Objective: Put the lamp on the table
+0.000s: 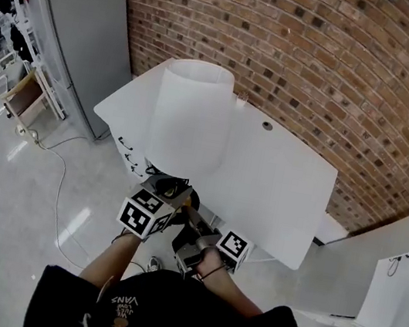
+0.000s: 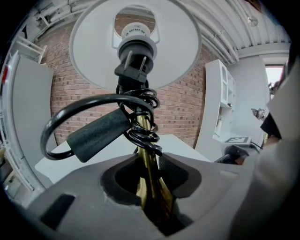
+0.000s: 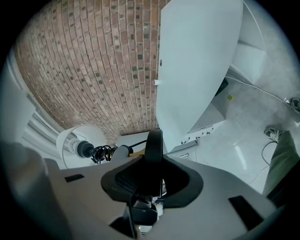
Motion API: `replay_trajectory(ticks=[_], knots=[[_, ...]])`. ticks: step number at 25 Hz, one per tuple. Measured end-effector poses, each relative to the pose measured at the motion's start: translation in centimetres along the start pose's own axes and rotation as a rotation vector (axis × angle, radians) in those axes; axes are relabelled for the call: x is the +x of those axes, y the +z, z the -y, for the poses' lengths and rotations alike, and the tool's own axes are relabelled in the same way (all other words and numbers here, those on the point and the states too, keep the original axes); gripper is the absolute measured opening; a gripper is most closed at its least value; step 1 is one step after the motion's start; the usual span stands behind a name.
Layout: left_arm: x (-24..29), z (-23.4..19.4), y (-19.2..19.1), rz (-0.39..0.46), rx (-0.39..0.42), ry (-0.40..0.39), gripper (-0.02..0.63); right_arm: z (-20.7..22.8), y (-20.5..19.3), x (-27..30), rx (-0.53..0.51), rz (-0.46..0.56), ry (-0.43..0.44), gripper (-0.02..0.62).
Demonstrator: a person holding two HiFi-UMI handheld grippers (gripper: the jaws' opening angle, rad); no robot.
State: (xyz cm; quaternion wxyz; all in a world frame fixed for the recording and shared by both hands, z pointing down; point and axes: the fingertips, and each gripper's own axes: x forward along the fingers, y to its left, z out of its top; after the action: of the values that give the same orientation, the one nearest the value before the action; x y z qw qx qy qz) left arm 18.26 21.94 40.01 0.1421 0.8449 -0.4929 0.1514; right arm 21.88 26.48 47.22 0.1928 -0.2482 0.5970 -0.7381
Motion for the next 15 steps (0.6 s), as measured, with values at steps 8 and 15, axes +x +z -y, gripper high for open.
replay_trajectory(ticks=[8, 15], knots=[[-0.5, -5.9, 0.2, 0.007, 0.044, -0.072, 0.117, -0.5, -1.8, 6.0, 0.022, 0.086, 0.029, 0.100], [0.7, -9.5, -0.9, -0.011, 0.017, -0.101, 0.118, 0.5, -1.8, 9.5, 0.058, 0.125, -0.016, 0.100]])
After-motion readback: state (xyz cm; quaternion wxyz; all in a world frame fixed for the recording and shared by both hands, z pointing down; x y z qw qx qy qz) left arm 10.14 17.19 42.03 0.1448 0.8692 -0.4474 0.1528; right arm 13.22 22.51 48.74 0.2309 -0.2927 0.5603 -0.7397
